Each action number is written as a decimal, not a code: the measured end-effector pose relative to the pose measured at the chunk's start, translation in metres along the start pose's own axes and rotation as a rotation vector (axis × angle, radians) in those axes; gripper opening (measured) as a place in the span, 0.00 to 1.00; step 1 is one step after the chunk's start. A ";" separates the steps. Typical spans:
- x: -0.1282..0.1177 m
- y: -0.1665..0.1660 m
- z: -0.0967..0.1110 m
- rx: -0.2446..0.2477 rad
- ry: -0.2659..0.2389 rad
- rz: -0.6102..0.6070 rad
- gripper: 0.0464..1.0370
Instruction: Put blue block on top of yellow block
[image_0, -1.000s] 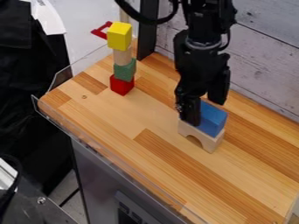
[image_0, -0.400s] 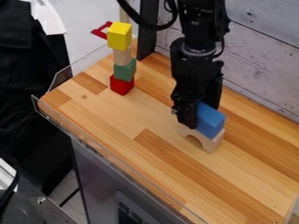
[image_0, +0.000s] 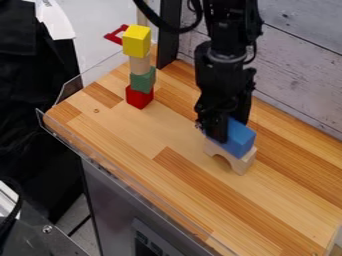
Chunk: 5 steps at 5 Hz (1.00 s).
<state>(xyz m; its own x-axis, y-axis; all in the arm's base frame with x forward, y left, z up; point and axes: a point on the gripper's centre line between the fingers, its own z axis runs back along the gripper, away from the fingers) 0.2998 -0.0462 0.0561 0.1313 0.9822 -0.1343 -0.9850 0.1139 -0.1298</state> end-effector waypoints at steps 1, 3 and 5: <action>0.004 -0.002 0.016 -0.047 -0.011 0.000 0.52; 0.043 0.006 0.070 -0.171 -0.067 0.104 0.52; 0.074 0.013 0.108 -0.227 -0.113 0.170 0.52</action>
<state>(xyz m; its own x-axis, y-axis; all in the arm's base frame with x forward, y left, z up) 0.2848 0.0440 0.1504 -0.0595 0.9961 -0.0647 -0.9398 -0.0777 -0.3328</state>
